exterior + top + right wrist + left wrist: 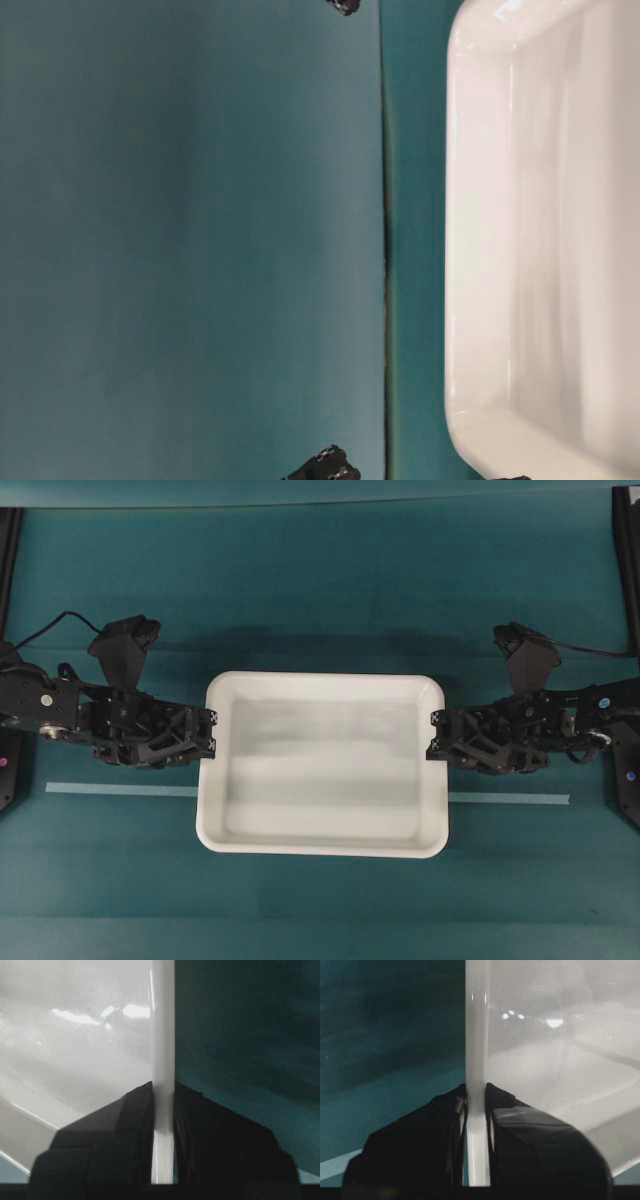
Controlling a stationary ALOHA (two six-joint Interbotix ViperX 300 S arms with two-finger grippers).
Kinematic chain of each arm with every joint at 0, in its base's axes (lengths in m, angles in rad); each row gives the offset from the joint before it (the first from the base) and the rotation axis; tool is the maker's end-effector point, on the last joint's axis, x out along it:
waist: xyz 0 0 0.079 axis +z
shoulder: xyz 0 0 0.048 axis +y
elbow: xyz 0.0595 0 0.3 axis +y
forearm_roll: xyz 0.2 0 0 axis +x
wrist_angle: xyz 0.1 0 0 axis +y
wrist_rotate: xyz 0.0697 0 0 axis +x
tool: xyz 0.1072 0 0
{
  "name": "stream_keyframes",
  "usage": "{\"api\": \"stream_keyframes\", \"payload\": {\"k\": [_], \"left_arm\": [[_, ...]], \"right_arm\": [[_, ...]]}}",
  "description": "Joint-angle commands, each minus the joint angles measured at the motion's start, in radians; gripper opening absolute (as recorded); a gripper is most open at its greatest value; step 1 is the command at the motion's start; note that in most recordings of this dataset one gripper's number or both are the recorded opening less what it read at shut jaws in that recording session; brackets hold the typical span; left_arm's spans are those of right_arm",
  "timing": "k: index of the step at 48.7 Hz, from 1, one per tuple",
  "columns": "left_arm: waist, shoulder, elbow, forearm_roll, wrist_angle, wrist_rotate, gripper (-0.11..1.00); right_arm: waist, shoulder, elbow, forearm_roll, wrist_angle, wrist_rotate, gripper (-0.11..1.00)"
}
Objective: Lift the white case with both hands.
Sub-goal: 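Lower the tray back onto the table with both grippers, then open both grippers and pull them outward away from the tray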
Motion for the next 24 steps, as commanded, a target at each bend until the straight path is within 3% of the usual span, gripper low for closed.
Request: {"api": "stream_keyframes", "payload": {"k": [1, 6, 17, 21, 24], "left_arm": [[-0.003, 0.041, 0.020, 0.003, 0.002, -0.002, 0.07], [-0.003, 0.040, 0.023, 0.003, -0.043, -0.002, 0.07], [-0.009, 0.040, 0.018, 0.003, -0.072, 0.000, 0.07], [-0.012, 0.037, 0.015, 0.003, -0.081, 0.002, 0.11], [-0.018, 0.034, 0.012, 0.003, -0.094, 0.003, 0.22]], "right_arm": [[-0.009, 0.034, 0.035, -0.003, 0.000, -0.005, 0.11], [-0.009, 0.035, 0.035, -0.003, -0.002, -0.005, 0.24], [-0.002, 0.035, 0.014, -0.006, -0.005, -0.005, 0.83], [0.002, 0.035, 0.006, -0.009, -0.005, -0.005, 0.91], [0.002, 0.034, 0.005, -0.009, -0.005, -0.005, 0.90]]}}
